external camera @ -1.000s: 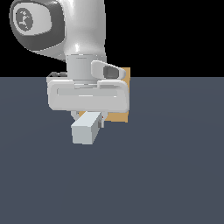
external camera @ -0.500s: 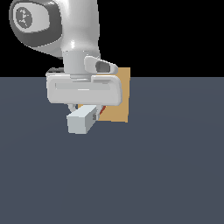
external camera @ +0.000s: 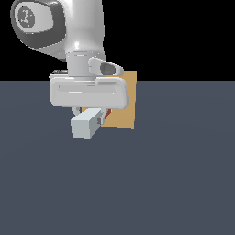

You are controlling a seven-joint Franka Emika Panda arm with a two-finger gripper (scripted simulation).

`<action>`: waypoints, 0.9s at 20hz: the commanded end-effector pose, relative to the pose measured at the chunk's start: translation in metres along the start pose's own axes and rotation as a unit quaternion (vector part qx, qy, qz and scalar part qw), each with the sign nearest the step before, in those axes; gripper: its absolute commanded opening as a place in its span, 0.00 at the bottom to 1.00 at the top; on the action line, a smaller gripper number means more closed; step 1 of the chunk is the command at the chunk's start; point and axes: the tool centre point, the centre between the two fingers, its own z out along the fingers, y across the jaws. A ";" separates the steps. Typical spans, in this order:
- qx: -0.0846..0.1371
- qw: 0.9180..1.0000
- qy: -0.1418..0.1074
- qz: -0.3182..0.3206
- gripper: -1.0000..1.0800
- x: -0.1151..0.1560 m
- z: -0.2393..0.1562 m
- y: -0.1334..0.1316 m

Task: Insert the peg into the horizontal hole in a box.

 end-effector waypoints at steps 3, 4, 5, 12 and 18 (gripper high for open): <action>0.000 1.000 0.000 0.000 0.00 0.001 -0.001 0.000; 0.000 1.000 0.000 0.000 0.00 0.001 -0.001 0.000; 0.000 1.000 0.000 0.000 0.00 0.002 -0.001 0.000; -0.001 1.000 0.000 0.000 0.00 0.028 -0.001 0.000; -0.002 1.000 0.000 0.001 0.00 0.076 -0.002 -0.001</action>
